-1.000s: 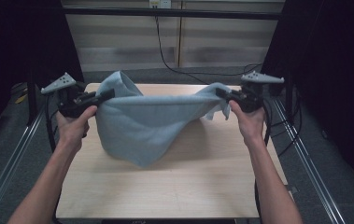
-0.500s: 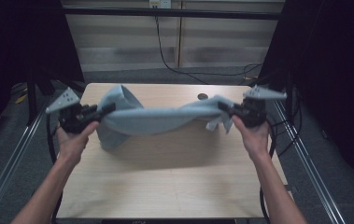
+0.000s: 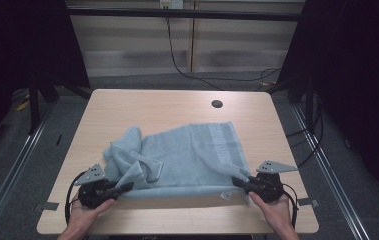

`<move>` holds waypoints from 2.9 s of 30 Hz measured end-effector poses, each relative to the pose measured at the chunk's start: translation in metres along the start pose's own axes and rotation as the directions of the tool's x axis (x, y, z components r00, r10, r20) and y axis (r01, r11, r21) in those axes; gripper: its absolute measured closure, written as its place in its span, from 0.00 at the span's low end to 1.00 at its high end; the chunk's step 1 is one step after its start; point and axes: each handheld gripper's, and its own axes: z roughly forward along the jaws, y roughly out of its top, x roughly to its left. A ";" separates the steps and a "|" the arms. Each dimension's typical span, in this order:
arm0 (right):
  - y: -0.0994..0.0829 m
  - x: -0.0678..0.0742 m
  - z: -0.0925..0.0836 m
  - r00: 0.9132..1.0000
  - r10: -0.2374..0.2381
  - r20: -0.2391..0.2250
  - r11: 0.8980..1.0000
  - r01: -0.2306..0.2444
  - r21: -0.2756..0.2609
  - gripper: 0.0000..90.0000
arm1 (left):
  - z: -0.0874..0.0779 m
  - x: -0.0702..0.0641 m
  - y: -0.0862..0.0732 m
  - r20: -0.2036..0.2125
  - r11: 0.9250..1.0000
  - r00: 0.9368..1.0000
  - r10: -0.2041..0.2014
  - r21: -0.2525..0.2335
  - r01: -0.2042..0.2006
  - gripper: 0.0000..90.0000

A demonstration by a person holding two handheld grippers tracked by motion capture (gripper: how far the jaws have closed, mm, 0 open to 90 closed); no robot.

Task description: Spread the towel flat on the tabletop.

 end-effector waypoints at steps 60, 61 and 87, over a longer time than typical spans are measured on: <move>0.038 -0.062 0.030 0.989 -0.026 0.147 0.999 0.030 -0.023 0.71 | 0.036 0.017 0.033 0.057 0.999 0.998 0.025 0.018 -0.026 0.84; 0.037 -0.054 0.028 0.993 -0.037 0.116 0.999 0.039 -0.020 0.70 | 0.032 0.024 0.034 0.055 1.000 0.998 0.019 0.016 -0.020 0.84; -0.002 -0.042 0.057 0.991 -0.074 0.114 0.986 0.055 0.160 0.64 | 0.044 0.047 0.019 -0.011 0.992 1.000 0.014 0.126 -0.012 0.94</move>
